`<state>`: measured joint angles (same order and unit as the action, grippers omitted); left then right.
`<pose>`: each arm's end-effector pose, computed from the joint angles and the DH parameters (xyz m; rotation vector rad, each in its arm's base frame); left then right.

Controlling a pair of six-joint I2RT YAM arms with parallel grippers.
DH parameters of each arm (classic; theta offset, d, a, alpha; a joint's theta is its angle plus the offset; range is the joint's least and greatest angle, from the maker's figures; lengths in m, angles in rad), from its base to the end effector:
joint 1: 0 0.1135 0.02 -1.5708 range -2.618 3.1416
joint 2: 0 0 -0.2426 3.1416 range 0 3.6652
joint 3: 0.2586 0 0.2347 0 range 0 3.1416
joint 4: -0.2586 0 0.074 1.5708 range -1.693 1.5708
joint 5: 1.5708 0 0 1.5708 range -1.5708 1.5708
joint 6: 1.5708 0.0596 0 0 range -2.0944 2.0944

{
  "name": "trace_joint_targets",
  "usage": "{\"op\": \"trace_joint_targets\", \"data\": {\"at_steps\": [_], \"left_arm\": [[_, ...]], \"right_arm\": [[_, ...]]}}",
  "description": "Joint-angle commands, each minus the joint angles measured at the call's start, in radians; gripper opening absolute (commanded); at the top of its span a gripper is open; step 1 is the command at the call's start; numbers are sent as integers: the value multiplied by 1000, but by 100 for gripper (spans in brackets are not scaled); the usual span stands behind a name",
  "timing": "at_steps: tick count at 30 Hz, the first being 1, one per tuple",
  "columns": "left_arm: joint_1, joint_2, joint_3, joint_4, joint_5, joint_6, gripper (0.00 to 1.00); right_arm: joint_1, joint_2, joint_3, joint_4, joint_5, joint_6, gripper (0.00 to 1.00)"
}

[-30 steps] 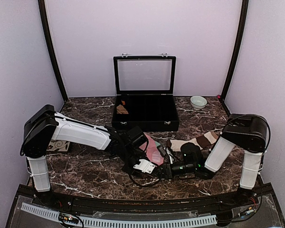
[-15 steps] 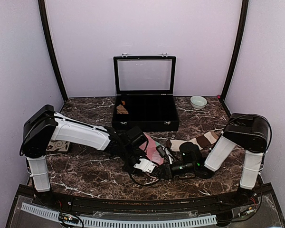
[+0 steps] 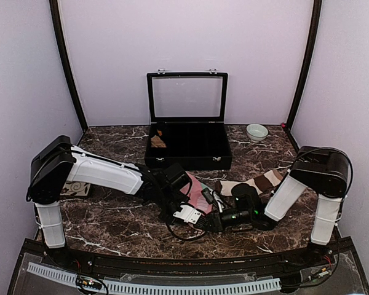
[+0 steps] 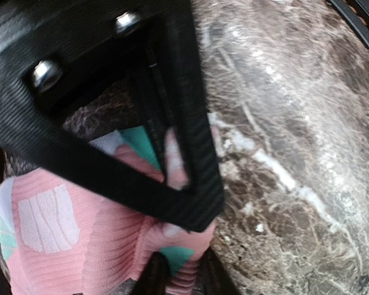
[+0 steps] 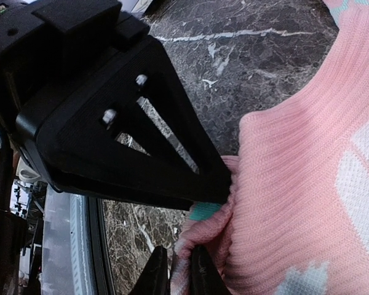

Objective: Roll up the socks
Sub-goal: Roll the sock at the center of the board.

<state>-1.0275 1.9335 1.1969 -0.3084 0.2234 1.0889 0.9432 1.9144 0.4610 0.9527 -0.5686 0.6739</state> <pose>0.1855 -0.3328 0.1181 2.3020 1.2055 -0.2698 0.1484 0.2592 0.0640 -0.7202 2.2785 1.4845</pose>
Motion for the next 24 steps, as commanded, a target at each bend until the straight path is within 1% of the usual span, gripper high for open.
{"op": "trace_joint_targets", "data": {"at_steps": [1, 2, 4, 9, 13, 17, 20, 24], "left_arm": [[35, 87, 13, -123, -55, -3, 15], [40, 93, 27, -133, -47, -10, 9], [51, 95, 41, -156, -25, -22, 0], [53, 93, 63, -235, 20, -43, 0], [49, 80, 81, -339, 106, -87, 0], [36, 53, 66, -407, 188, -139, 0], [28, 41, 56, -436, 245, -184, 0], [16, 16, 21, -440, 264, -227, 0]], "right_arm": [[-4, 60, -67, -352, 40, -6, 19], [-4, 52, -69, -355, 44, -8, 24], [-4, 32, -75, -366, 55, -12, 28], [-12, -28, -91, -393, 93, -12, 29], [-36, -132, -103, -429, 143, -18, 30], [-52, -226, -86, -466, 177, -53, 30], [-53, -238, -52, -486, 188, -91, 30], [-59, -228, 3, -501, 168, -121, 30]]}}
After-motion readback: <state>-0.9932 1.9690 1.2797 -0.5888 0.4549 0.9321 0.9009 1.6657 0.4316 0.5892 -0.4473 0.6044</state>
